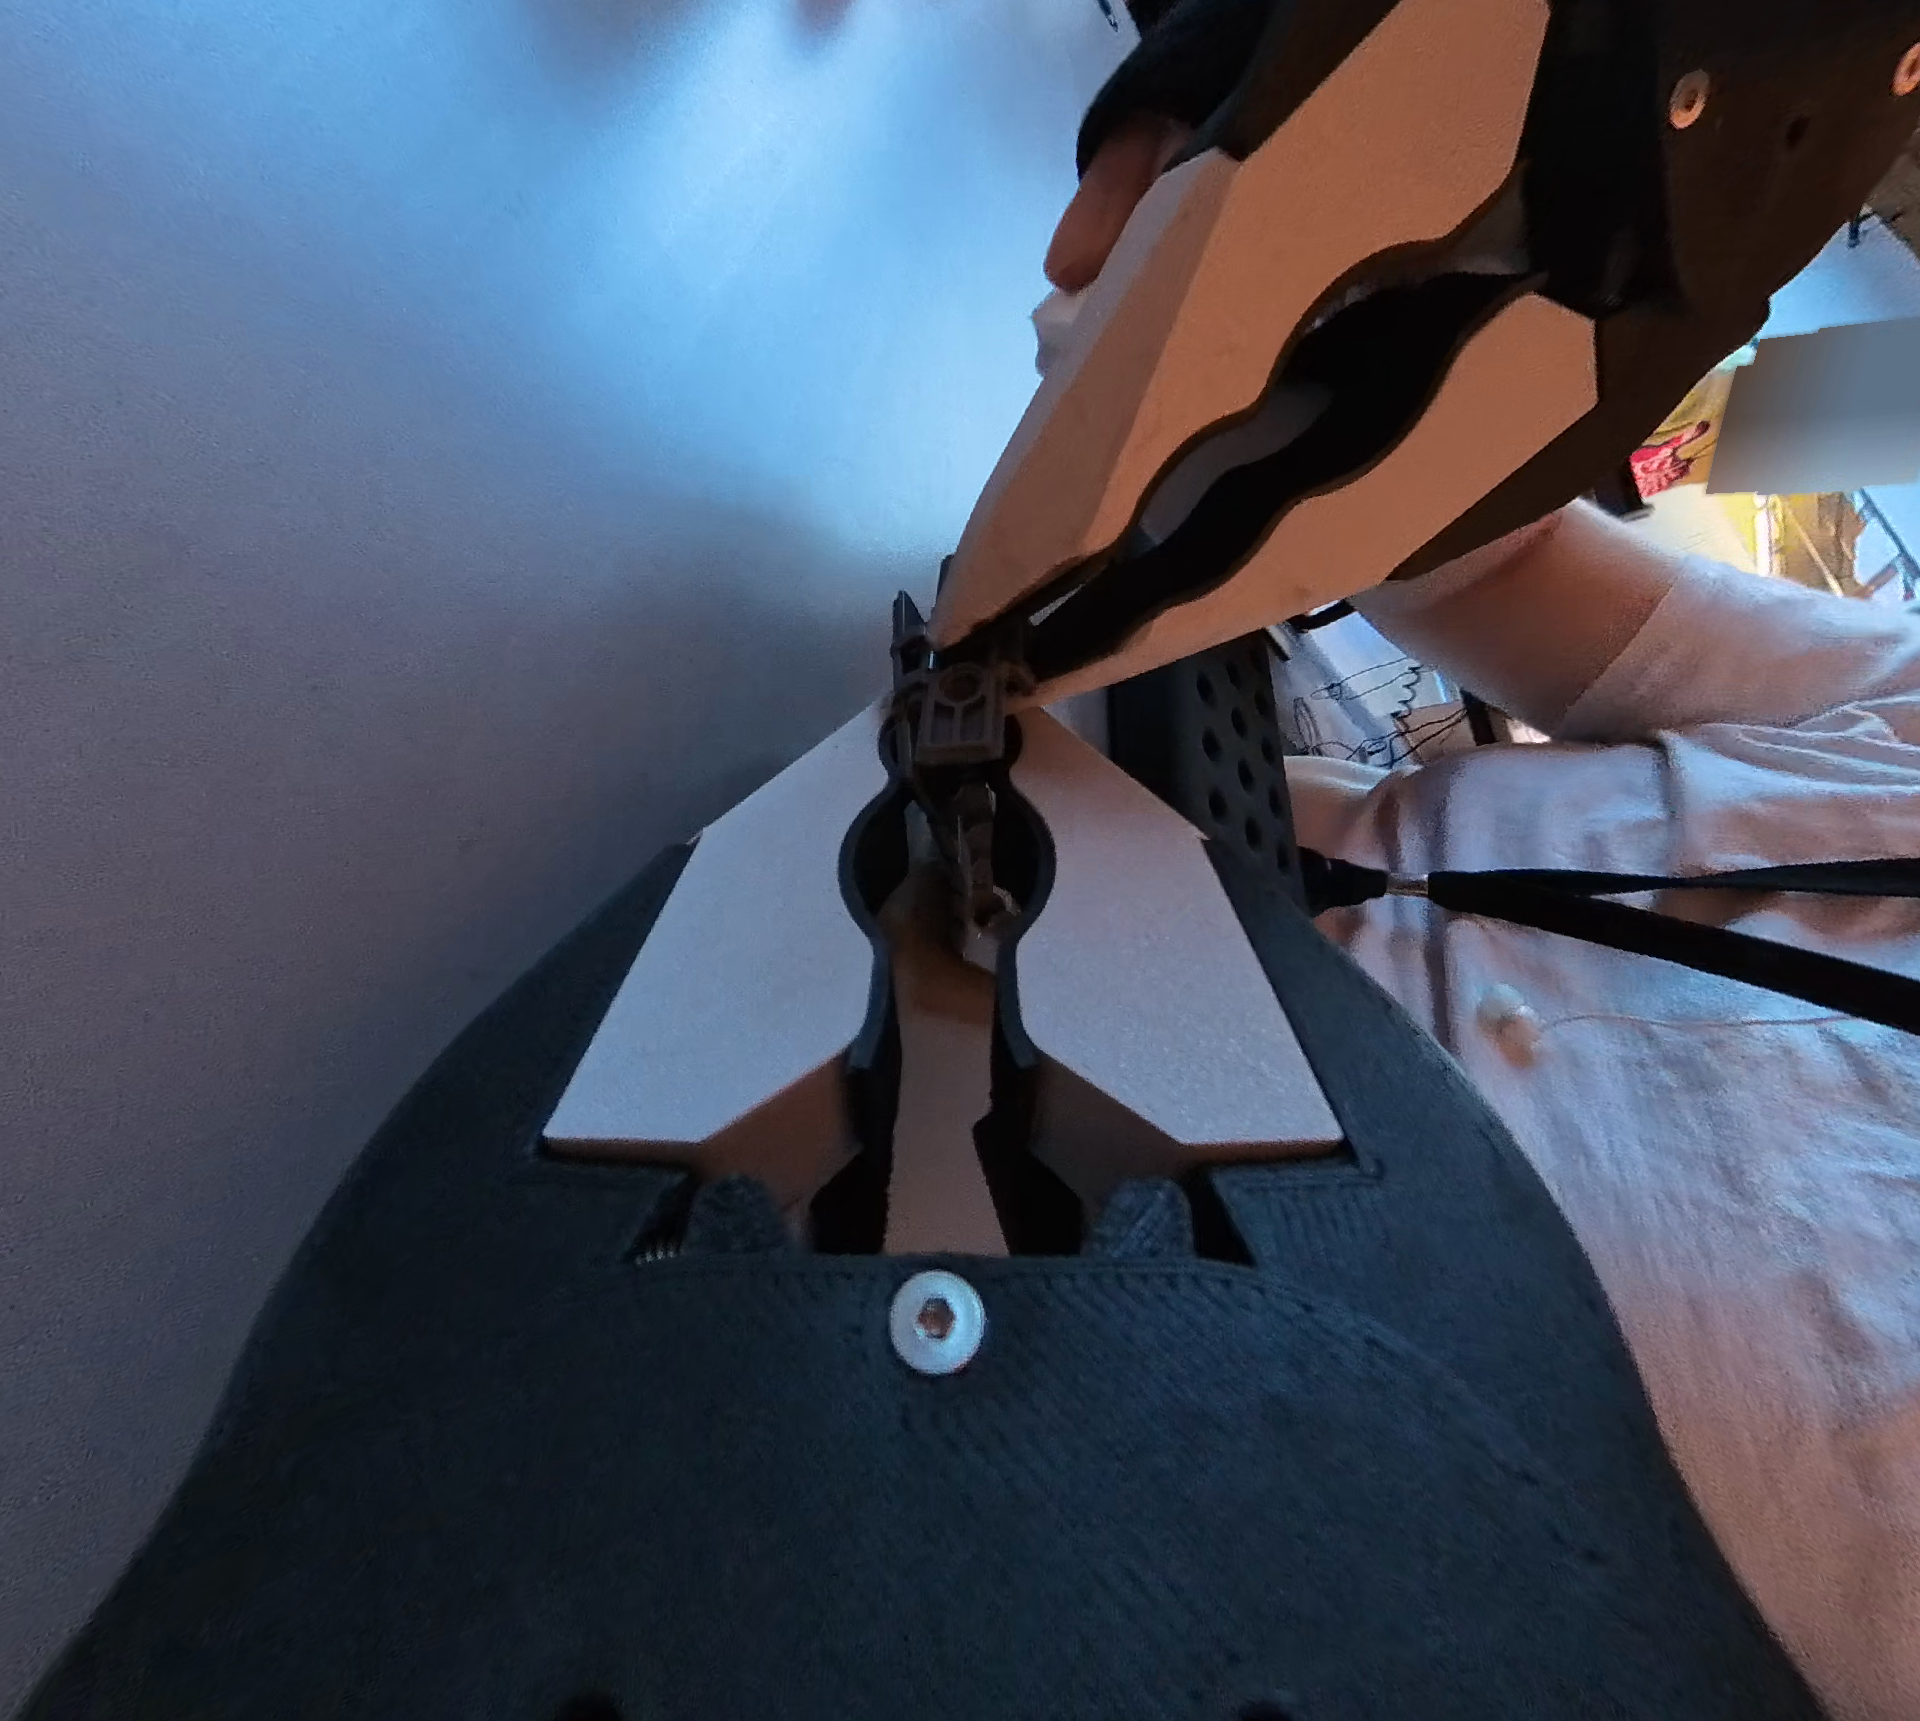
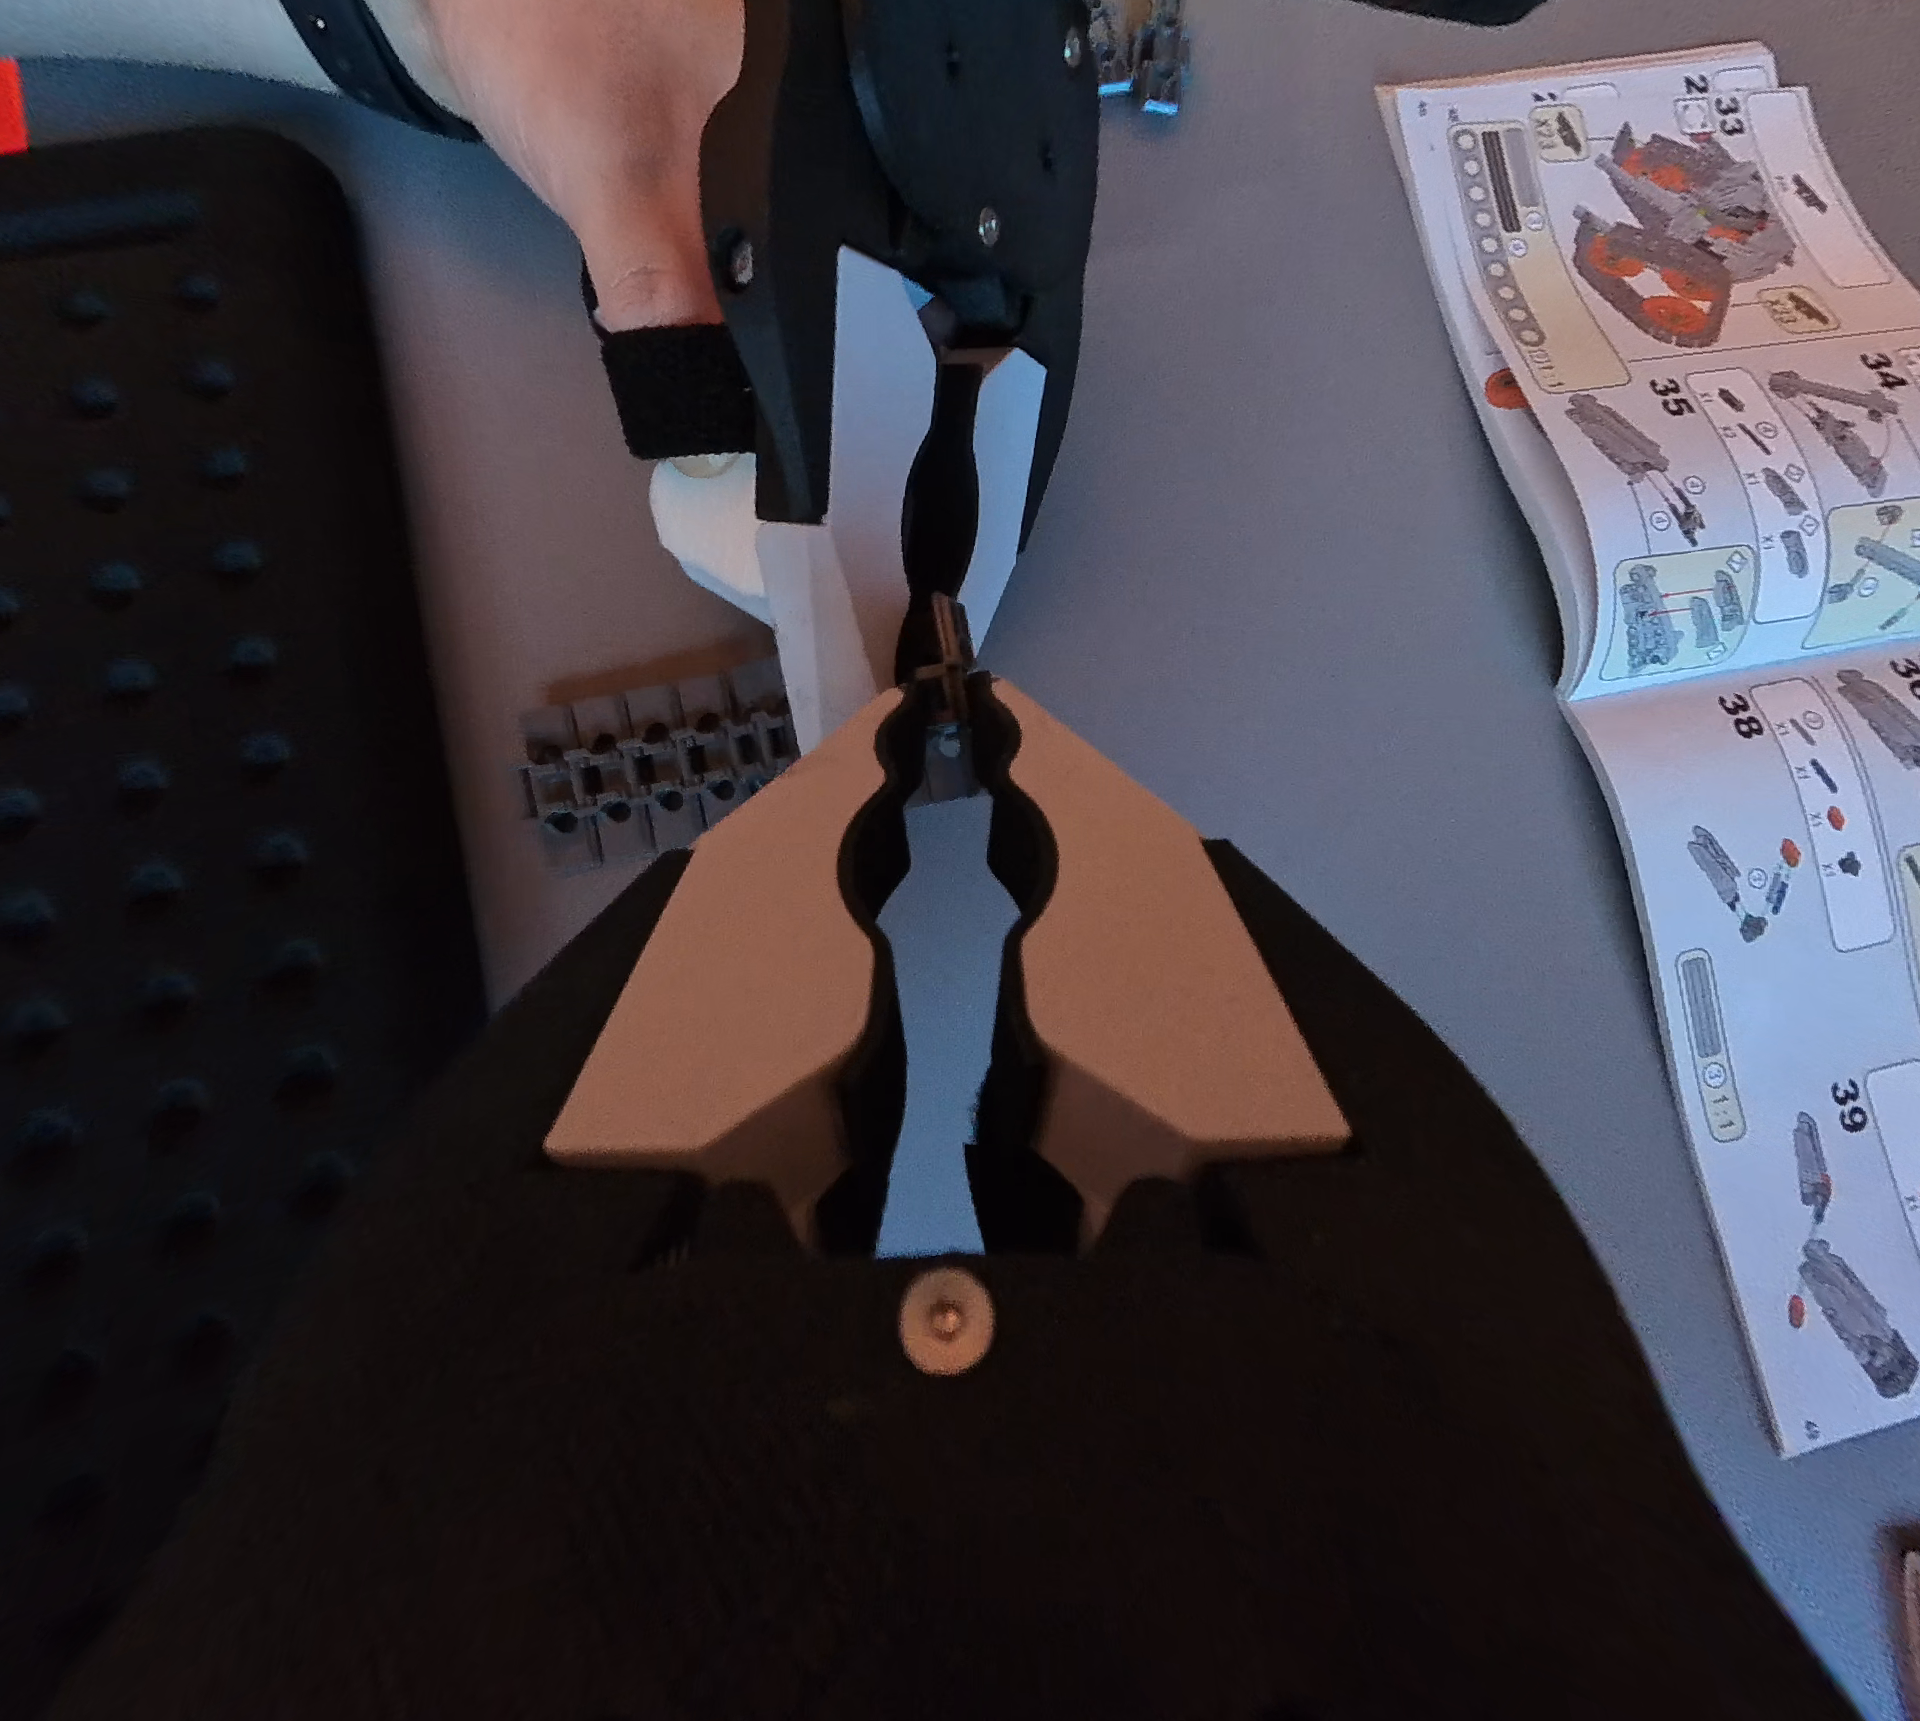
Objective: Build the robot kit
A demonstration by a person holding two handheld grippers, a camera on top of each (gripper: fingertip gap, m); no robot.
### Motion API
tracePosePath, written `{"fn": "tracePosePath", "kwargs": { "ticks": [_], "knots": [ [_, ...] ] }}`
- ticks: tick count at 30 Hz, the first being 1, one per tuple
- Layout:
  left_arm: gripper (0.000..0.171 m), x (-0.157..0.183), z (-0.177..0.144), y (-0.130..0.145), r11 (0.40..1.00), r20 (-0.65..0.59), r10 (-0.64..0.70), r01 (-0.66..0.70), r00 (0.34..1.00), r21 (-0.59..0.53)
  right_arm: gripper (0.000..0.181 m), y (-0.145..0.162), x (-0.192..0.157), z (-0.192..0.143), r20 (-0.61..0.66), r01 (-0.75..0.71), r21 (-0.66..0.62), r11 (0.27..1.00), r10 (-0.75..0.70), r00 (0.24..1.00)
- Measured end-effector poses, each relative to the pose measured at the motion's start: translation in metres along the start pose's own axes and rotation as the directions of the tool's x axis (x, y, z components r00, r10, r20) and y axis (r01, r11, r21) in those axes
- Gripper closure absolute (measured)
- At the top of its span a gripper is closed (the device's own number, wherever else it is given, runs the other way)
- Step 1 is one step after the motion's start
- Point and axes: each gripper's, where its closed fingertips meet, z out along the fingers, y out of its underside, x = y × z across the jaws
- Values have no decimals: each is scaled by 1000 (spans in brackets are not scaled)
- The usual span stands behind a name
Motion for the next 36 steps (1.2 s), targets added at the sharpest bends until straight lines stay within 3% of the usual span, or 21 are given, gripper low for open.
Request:
{"fn": "tracePosePath", "kwargs": {
  "ticks": [4, 12, 19, 27, 33, 36],
  "knots": [
    [164, -1, -1, -1, 1000, 8, 1, -1, 1000, 8, 174, -1, 1, 1, 6, -41, 37, 998, 41, 999],
    [164, 6, -3, -10, 998, -38, 17, -14, 999, 60, 174, -10, 4, -6, 144, -268, 154, 951, 246, 958],
    [161, 10, -3, -16, 996, -79, 7, 0, 997, 87, 174, -11, 10, -11, 170, -347, 205, 915, 316, 933],
    [160, 8, -8, -21, 993, -76, 2, 7, 997, 120, 174, -15, 17, -12, 366, -558, 230, 797, 461, 809],
    [164, 7, -12, -24, 991, -60, 34, -26, 998, 133, 172, -24, 18, -17, 619, -683, 197, 703, 451, 643],
    [165, 8, -13, -24, 991, -72, 32, -22, 997, 134, 172, -23, 27, -16, 651, -710, 197, 676, 452, 610]
  ]
}}
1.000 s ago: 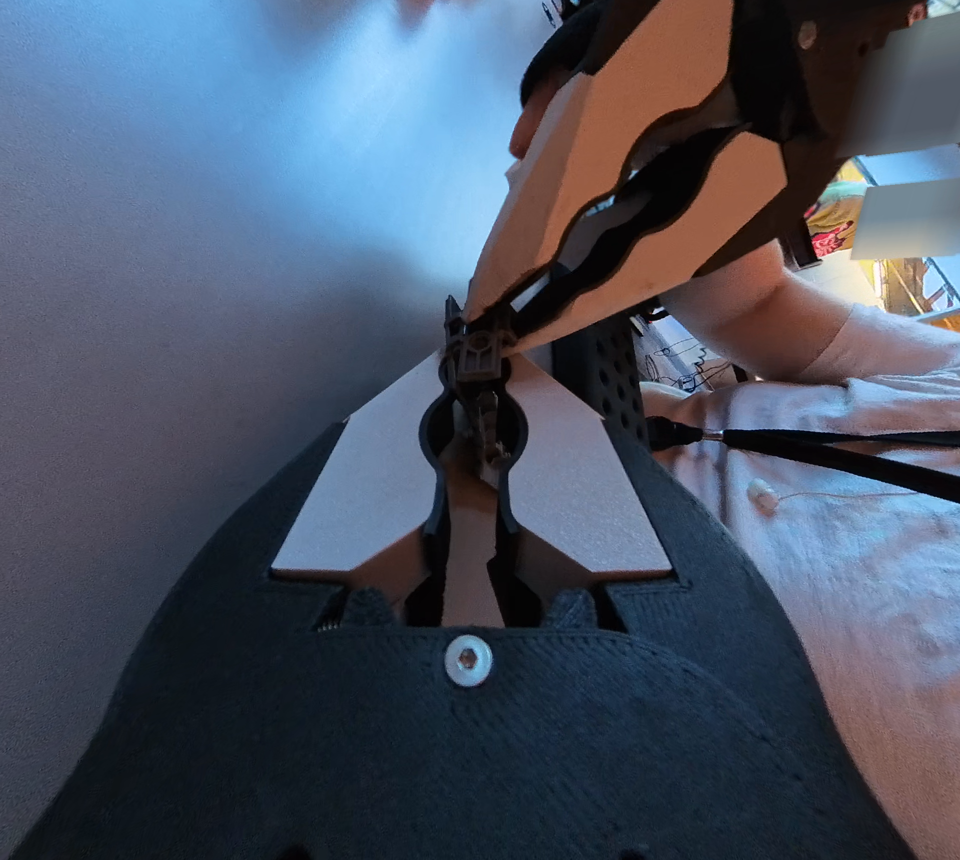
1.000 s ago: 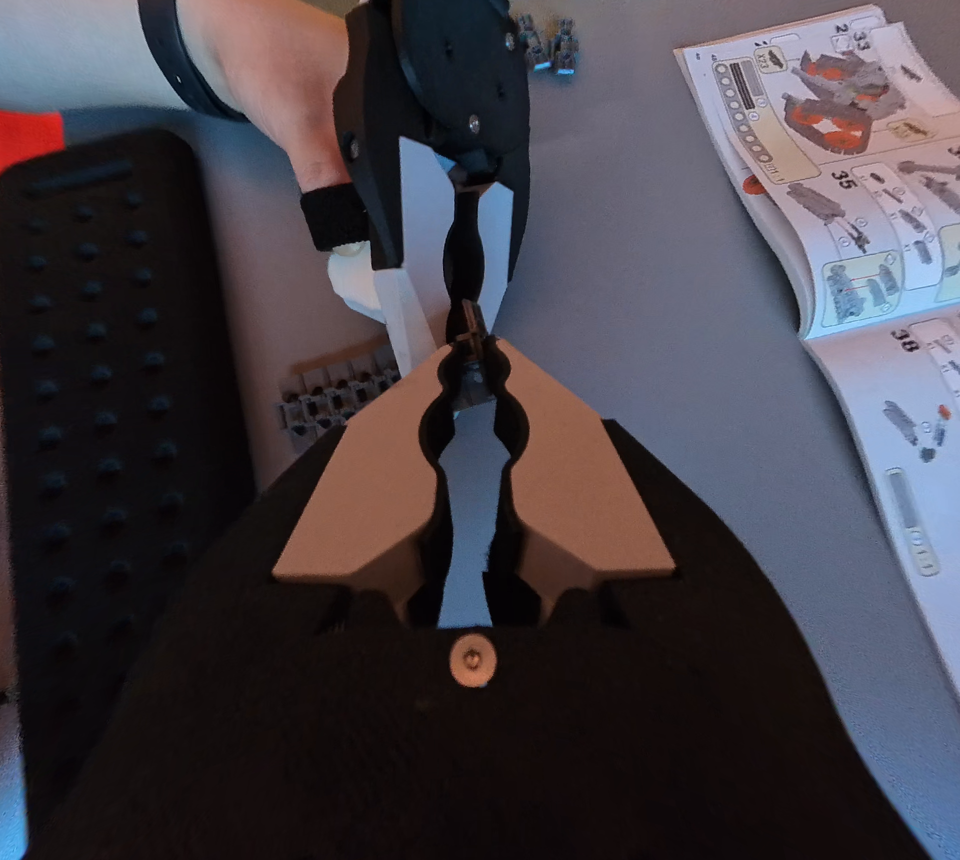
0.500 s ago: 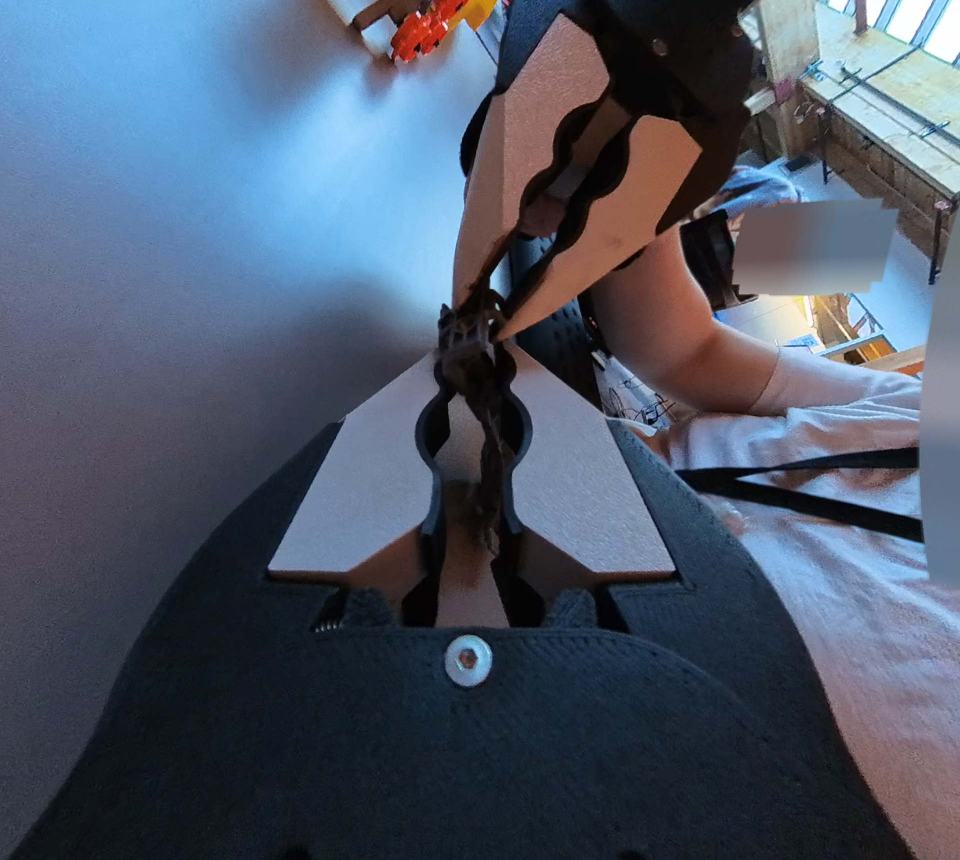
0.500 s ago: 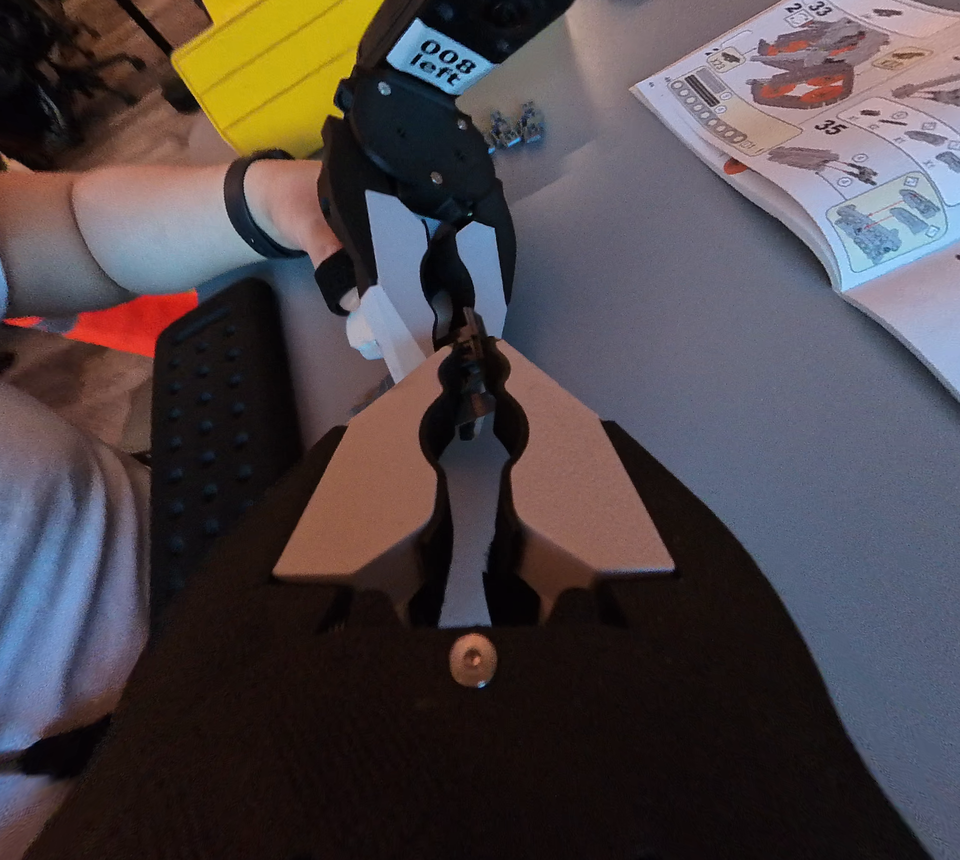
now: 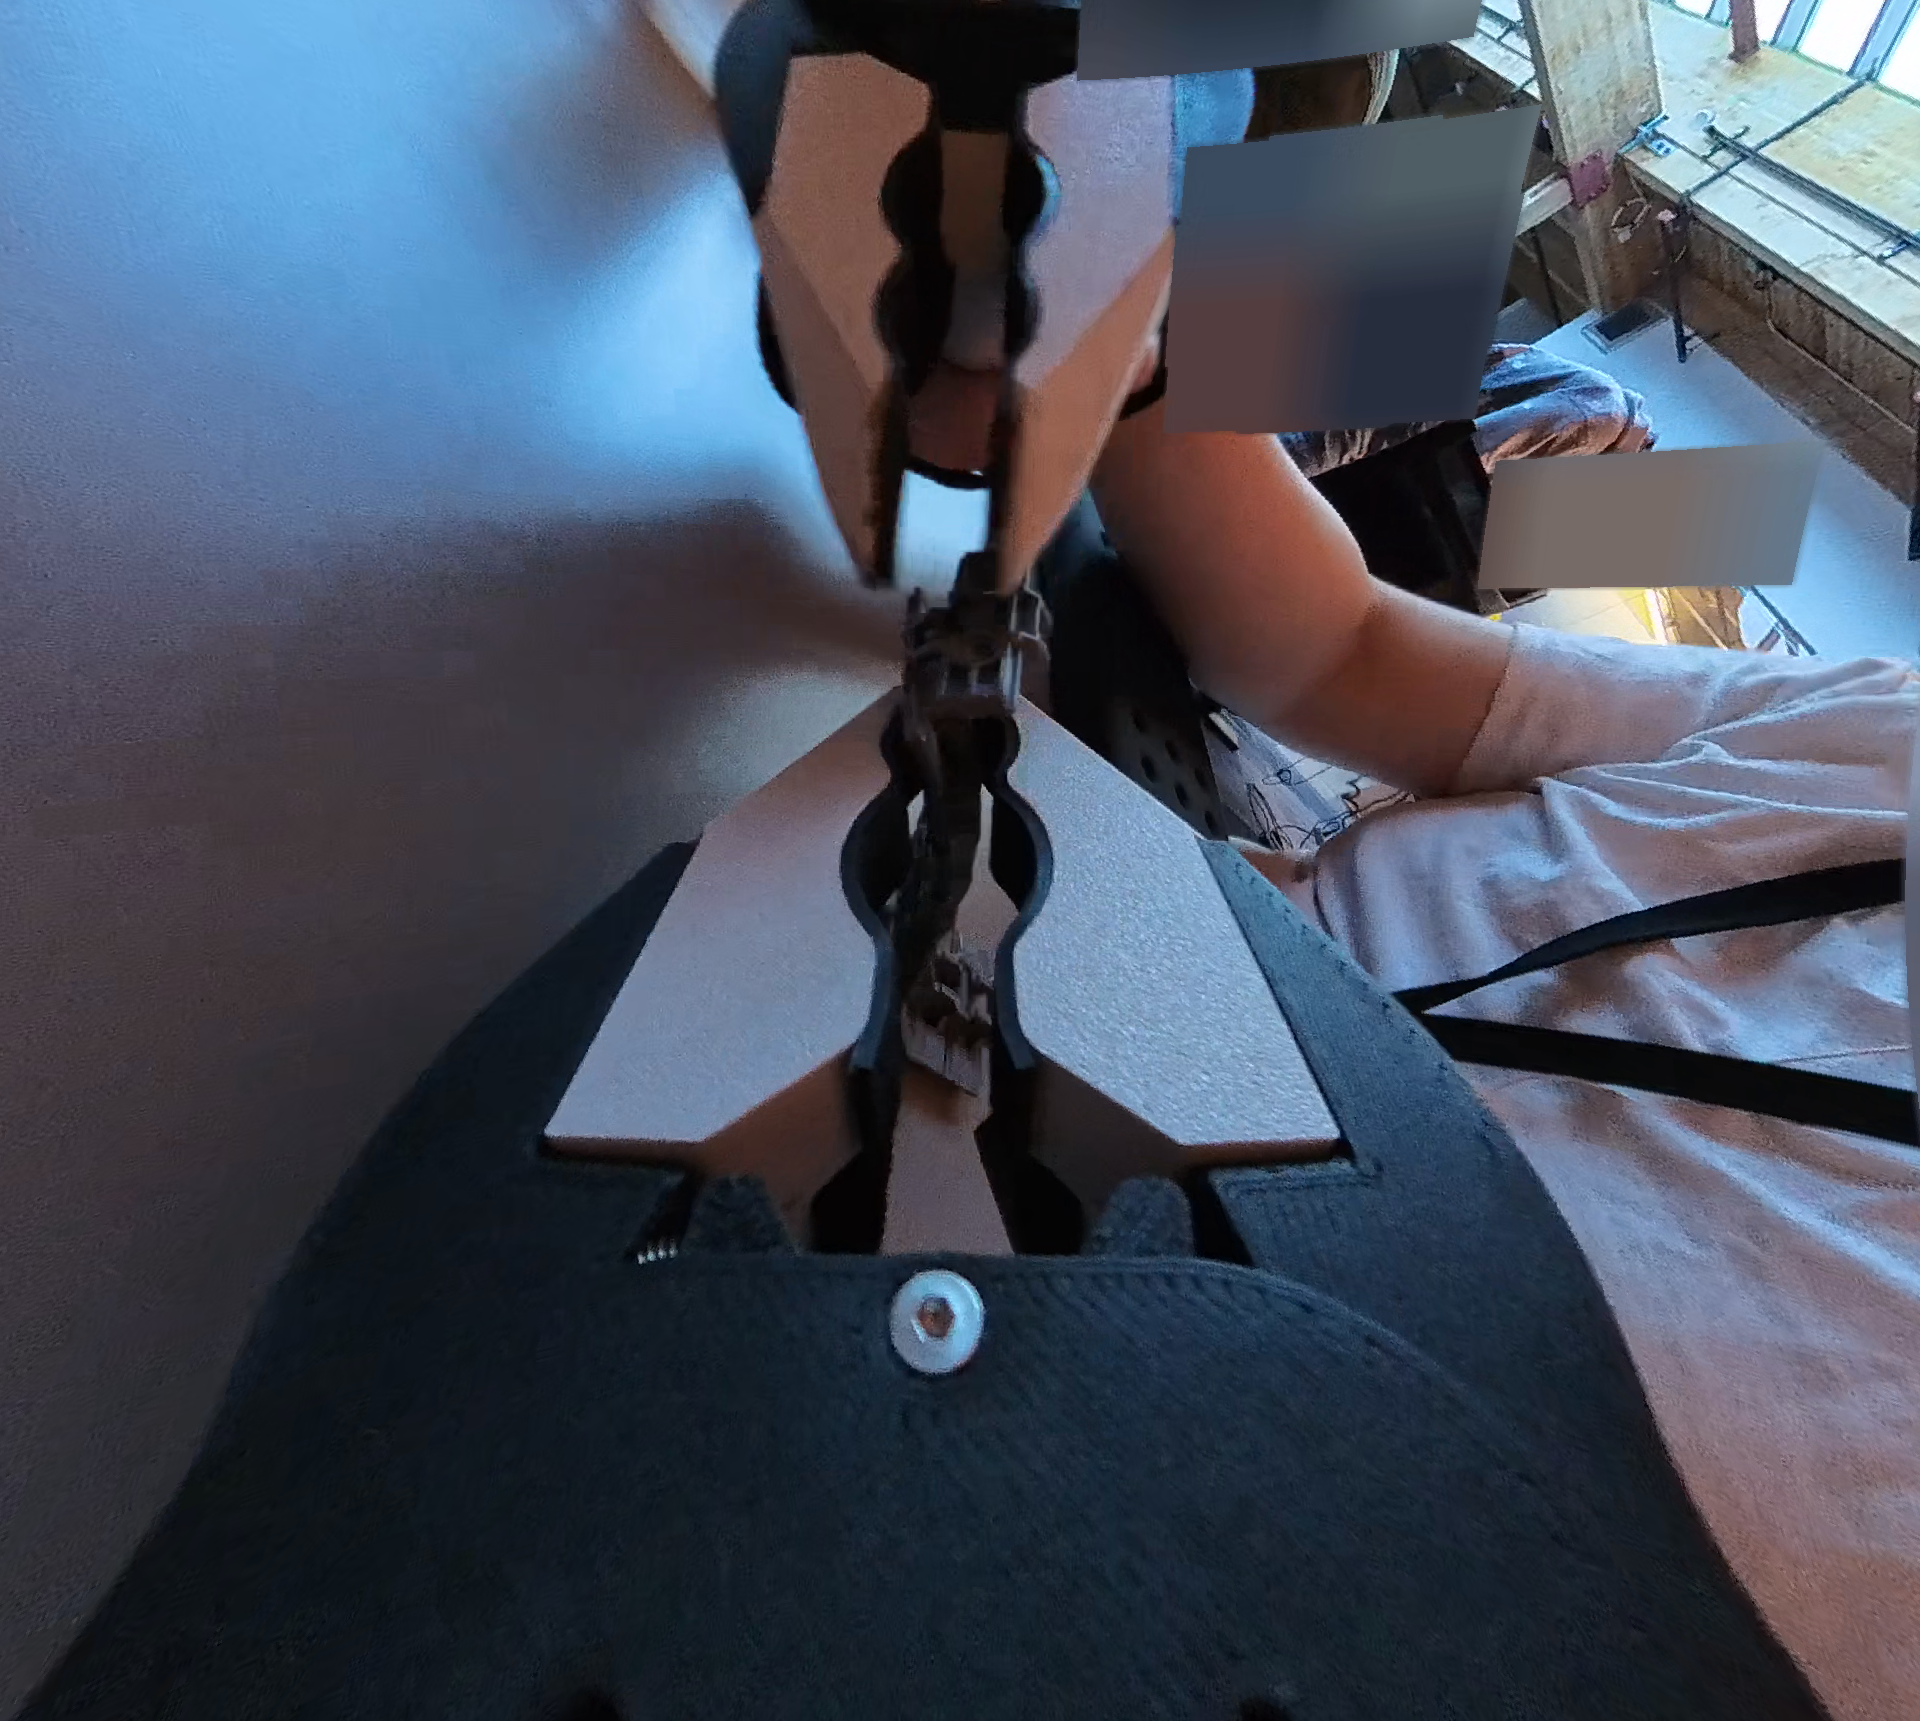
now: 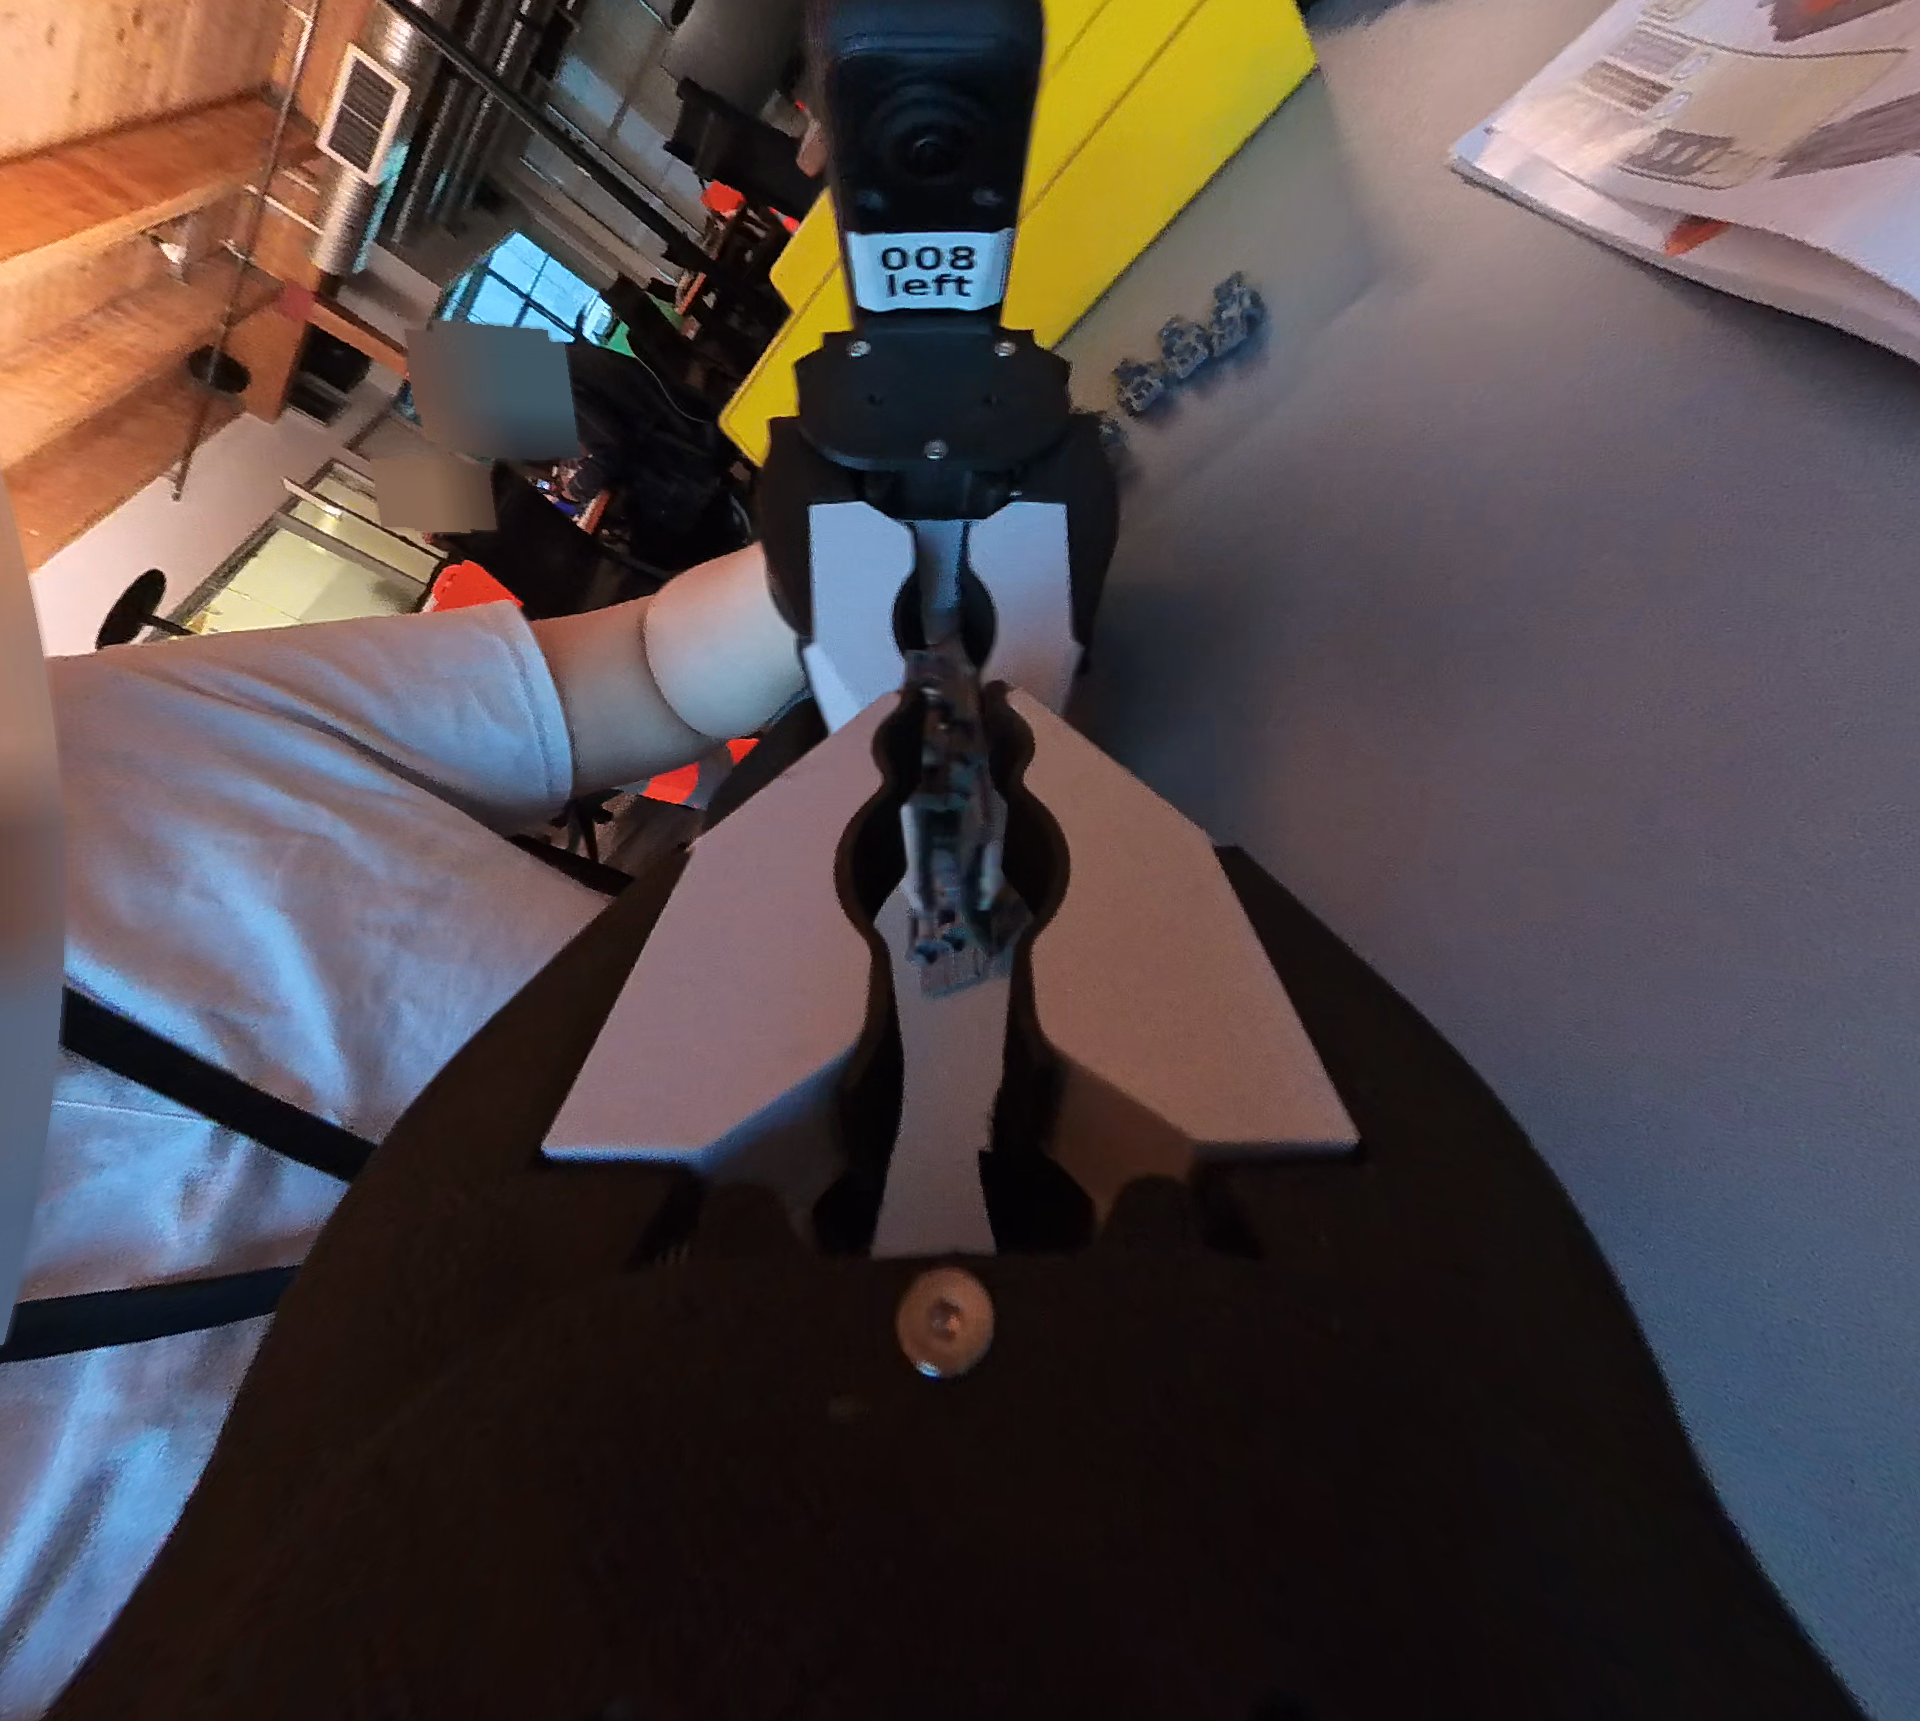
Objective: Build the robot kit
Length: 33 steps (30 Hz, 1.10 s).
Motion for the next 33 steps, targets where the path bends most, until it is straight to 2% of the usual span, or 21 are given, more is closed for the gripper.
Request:
{"fn": "tracePosePath", "kwargs": {
  "ticks": [2, 4, 6, 8, 11, 14, 19, 24, 28, 30, 33],
  "knots": [
    [166, -1, 1, 1, 1000, 2, -7, 7, 1000, -3, 169, 2, 9, -2, -13, -3, -19, 1000, 3, 1000],
    [165, -3, 0, 1, 999, 3, -34, 34, 999, -1, 167, 2, 5, -3, 32, 3, -24, 1000, -2, 1000],
    [166, -3, 0, 0, 998, -8, -59, 59, 998, 4, 166, -2, -1, -6, 35, 75, 5, 997, -75, 997],
    [166, -4, -1, -2, 998, -8, -65, 65, 998, 15, 164, -3, -1, -9, -16, 124, 14, 992, -124, 992],
    [166, -3, -2, -4, 999, 3, -29, 29, 1000, 29, 145, -1, -2, -9, -12, 63, 29, 998, -63, 998],
    [165, -8, -2, -4, 999, 79, 30, -32, 996, 19, 141, 5, -4, -5, 30, -46, 18, 999, 46, 999],
    [165, -9, 1, 1, 985, 165, 170, -165, 972, -42, 142, 8, -4, 0, 34, -107, 4, 994, 107, 994],
    [166, -9, 4, 5, 981, 172, 191, -182, 966, -65, 148, 20, -7, 3, 87, -121, -89, 989, 129, 988],
    [166, -9, 5, 6, 978, 183, 207, -197, 961, -75, 149, 21, -9, 2, 97, -110, -90, 990, 119, 988],
    [166, -9, 5, 7, 976, 187, 216, -204, 958, -83, 159, 23, -9, 2, 93, -98, -100, 990, 107, 990],
    [166, -10, 6, 7, 975, 193, 219, -206, 956, -87, 159, 24, -9, 2, 79, -73, -104, 992, 81, 994]
  ]
}}
